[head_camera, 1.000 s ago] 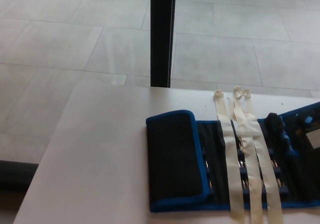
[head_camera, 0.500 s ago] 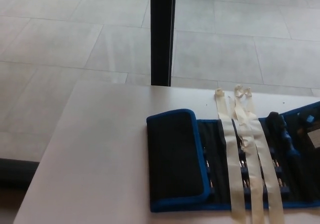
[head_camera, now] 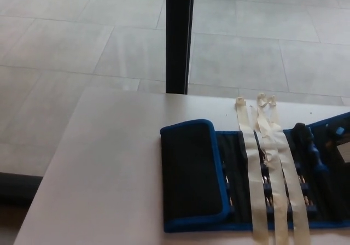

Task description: The robot uses its right hand to lift an edge of the toolkit kept in middle of the desk and make one fold in it

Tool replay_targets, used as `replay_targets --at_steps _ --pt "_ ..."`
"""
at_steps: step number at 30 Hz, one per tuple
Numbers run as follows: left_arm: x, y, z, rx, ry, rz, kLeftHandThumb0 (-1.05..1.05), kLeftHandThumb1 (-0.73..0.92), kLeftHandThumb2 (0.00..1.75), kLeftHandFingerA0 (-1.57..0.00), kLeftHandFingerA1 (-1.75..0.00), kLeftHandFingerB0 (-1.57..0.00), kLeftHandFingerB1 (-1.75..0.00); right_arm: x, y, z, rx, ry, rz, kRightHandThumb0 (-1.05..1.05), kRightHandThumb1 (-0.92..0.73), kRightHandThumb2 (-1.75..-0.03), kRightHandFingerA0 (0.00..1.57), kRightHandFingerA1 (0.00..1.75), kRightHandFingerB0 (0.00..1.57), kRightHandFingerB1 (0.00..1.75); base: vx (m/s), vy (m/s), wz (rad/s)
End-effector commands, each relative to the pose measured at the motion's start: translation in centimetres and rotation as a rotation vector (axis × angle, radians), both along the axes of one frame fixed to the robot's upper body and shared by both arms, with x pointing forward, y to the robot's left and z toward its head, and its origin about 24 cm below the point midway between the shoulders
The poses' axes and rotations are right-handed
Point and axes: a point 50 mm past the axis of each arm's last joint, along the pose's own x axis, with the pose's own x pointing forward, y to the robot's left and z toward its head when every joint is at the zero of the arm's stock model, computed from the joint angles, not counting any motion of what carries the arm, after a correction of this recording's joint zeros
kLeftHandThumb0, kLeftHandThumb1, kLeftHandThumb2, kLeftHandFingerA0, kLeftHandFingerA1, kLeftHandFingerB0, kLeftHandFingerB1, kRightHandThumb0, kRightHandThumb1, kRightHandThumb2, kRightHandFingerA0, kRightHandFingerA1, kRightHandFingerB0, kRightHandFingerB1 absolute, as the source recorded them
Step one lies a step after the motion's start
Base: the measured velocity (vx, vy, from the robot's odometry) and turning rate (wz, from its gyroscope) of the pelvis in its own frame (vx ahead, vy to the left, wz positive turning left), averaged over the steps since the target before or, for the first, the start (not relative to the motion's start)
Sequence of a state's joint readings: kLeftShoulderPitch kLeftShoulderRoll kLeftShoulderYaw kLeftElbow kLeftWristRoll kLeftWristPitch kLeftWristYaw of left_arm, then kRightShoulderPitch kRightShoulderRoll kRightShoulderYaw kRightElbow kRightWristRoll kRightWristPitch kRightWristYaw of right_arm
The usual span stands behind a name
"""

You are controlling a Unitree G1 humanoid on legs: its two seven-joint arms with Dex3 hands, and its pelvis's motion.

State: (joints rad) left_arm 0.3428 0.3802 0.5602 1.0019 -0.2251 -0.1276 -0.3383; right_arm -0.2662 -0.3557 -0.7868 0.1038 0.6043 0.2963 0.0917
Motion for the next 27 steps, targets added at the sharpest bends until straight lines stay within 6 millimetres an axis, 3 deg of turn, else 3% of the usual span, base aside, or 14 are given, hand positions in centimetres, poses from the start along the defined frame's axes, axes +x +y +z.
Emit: replay_targets --at_steps 1,2,9,10,11,12,13,14,18,19,20,25,26,27 --pt "0.5 0.7 0.8 0.014 -0.036 -0.004 -0.69 0.84 0.66 -0.33 -0.55 -0.31 -0.31 1.1 3.2 -3.3 0.058 0.160 0.063 -0.87 -0.92 -0.80 0.07 0.40 0.07 0.24 0.00 0.000 0.00" --pt "0.5 0.7 0.8 0.015 -0.042 0.000 -0.68 0.84 0.66 -0.34 -0.54 -0.31 -0.32 1.3 3.6 -3.8 0.063 0.171 0.064 -0.77 -0.79 -1.18 0.00 0.45 0.09 0.30 0.00 0.000 0.00" --pt "0.6 0.7 0.8 0.003 -0.046 -0.014 -0.67 0.86 0.66 -0.32 -0.53 -0.30 -0.32 1.1 3.6 -6.7 0.142 0.244 0.069 -0.79 -0.74 -1.08 0.06 0.48 0.03 0.29 0.00 0.000 0.00" --pt "0.6 0.7 0.8 0.005 -0.047 -0.016 -0.67 0.86 0.66 -0.32 -0.53 -0.30 -0.31 1.1 3.6 -7.0 0.136 0.254 0.068 -0.88 -0.91 -0.71 0.07 0.41 0.07 0.26 0.00 0.000 0.00" --pt "0.6 0.7 0.8 -0.001 -0.054 -0.015 -0.67 0.86 0.66 -0.31 -0.53 -0.29 -0.31 1.0 3.6 -7.2 0.139 0.259 0.068 -0.85 -0.76 -1.17 0.00 0.45 0.11 0.28 0.00 0.000 0.00" --pt "0.6 0.7 0.8 0.000 -0.057 -0.012 -0.68 0.86 0.66 -0.32 -0.54 -0.30 -0.31 0.9 3.5 -7.7 0.138 0.273 0.072 -0.84 -0.75 -1.17 0.00 0.45 0.10 0.27 0.00 0.000 0.00" --pt "0.5 0.6 0.8 0.000 -0.062 -0.009 -0.68 0.85 0.66 -0.33 -0.55 -0.30 -0.31 0.8 3.4 -8.1 0.137 0.297 0.065 -0.89 -0.92 -0.76 0.07 0.42 0.09 0.27 0.00 0.000 0.00" --pt "0.5 0.6 0.8 -0.002 -0.061 -0.012 -0.68 0.85 0.66 -0.32 -0.54 -0.30 -0.32 0.8 3.4 -8.4 0.150 0.301 0.060 -0.84 -0.75 -1.17 0.00 0.47 0.11 0.30 0.00 0.000 0.00" --pt "0.3 0.4 0.8 -0.007 -0.060 -0.016 -0.69 0.85 0.66 -0.34 -0.56 -0.31 -0.32 0.2 3.1 -10.1 0.199 0.350 0.023 -0.79 -0.72 -1.16 0.04 0.51 0.02 0.36 0.00 0.000 0.00" --pt "0.1 0.4 0.8 -0.009 -0.060 -0.012 -0.69 0.85 0.66 -0.35 -0.57 -0.32 -0.32 0.1 3.0 -10.4 0.203 0.360 0.023 -0.87 -0.92 -0.76 0.09 0.44 0.09 0.28 0.00 0.000 0.00" --pt "0.0 0.4 0.8 -0.012 -0.069 -0.001 -0.69 0.83 0.65 -0.36 -0.57 -0.33 -0.32 -0.1 2.9 -10.7 0.202 0.369 0.022 -0.91 -0.75 -1.18 0.12 0.56 0.03 0.32 0.00 0.000 0.00" --pt "-0.1 0.5 0.7 0.004 -0.047 0.000 -0.67 0.85 0.66 -0.35 -0.55 -0.33 -0.32 -0.3 1.8 -10.0 0.177 0.358 0.005 -0.86 -0.72 -1.17 0.04 0.53 0.00 0.34 0.00 0.000 0.00" --pt "0.0 0.6 0.7 0.002 -0.049 0.003 -0.67 0.85 0.66 -0.36 -0.55 -0.33 -0.33 -0.3 1.6 -9.9 0.176 0.354 0.000 -0.93 -0.92 -0.74 0.11 0.51 0.07 0.34 0.00 0.000 0.00" --pt "-0.1 0.6 0.7 -0.003 -0.052 0.007 -0.67 0.86 0.66 -0.35 -0.56 -0.33 -0.33 -0.3 1.2 -9.6 0.178 0.342 -0.018 -0.92 -0.92 -0.70 0.13 0.52 0.12 0.37 0.00 0.000 0.00"
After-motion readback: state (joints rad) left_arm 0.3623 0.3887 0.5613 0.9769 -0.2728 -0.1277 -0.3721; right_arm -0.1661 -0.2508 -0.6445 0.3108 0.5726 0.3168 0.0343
